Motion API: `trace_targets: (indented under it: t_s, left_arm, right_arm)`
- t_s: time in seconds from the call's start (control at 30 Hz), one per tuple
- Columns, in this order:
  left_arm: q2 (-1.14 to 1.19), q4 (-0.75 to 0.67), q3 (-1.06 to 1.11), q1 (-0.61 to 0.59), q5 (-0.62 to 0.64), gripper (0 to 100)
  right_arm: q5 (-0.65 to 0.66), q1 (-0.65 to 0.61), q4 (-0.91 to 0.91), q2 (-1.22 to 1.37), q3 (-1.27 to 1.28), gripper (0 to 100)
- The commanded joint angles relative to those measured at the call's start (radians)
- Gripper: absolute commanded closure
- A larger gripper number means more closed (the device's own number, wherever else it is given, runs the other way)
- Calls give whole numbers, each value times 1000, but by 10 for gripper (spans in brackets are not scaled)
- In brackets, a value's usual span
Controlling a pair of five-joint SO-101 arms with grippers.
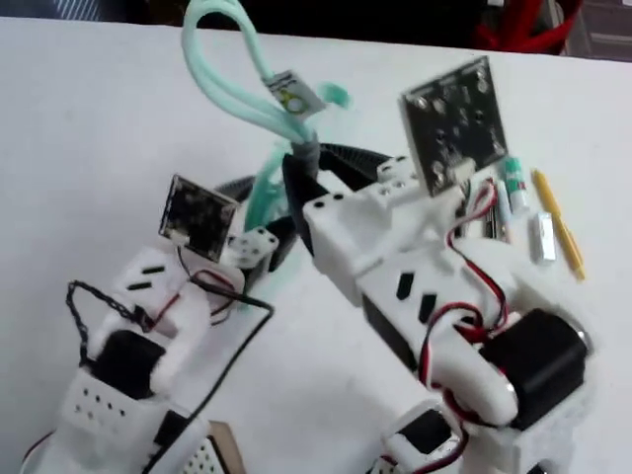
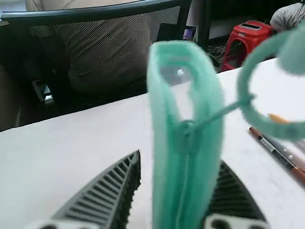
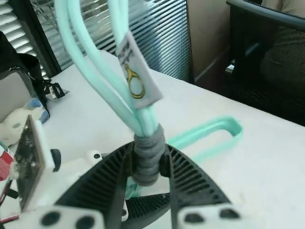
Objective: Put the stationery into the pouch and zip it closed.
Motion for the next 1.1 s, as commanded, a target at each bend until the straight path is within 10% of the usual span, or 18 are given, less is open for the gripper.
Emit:
trace_targets:
  t_s: [0.0, 1.07]
  left_arm:
    - [-16, -155, 81, 58, 31, 906]
    - [-18, -100, 213, 71, -32, 978]
  right_arm:
    - [8, 21, 4, 10, -37, 981]
    - [11, 266, -318, 176, 72, 981]
